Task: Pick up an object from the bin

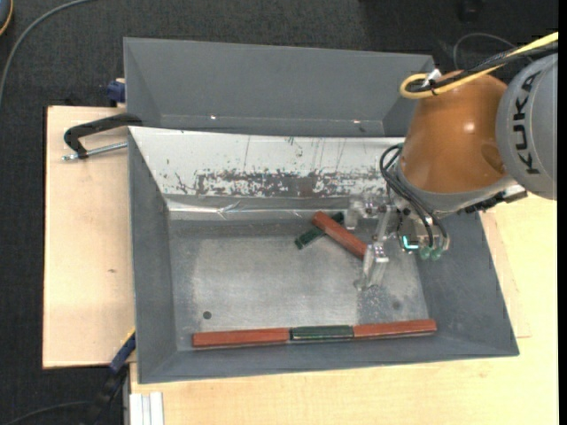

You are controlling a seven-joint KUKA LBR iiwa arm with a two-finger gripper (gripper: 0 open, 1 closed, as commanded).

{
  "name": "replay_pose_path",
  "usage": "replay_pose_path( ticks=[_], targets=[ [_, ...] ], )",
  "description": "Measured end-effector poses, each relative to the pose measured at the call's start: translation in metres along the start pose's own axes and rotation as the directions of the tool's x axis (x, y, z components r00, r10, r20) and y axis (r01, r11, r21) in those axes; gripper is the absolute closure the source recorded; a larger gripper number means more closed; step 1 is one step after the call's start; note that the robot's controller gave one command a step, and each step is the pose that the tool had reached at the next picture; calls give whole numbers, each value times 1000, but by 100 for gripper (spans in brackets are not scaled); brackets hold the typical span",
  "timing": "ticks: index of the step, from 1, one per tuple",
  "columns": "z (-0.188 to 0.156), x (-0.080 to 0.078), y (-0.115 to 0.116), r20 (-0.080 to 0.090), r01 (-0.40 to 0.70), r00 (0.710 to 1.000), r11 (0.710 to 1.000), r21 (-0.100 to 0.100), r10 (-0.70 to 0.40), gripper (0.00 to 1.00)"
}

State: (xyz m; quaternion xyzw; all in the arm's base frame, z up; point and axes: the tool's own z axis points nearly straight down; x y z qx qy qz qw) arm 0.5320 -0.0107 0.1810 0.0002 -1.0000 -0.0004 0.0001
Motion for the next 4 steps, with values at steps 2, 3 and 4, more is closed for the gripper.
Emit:
replay_pose_path(
  ticks=[2,3,4],
  targets=[
    [110,-65,-33,7,-224,974,974,-2,224,0],
    [109,-66,-33,8,-224,974,974,-1,224,100],
    [-56,-65,-13,15,21,1000,1000,1,-21,100]
  ],
)
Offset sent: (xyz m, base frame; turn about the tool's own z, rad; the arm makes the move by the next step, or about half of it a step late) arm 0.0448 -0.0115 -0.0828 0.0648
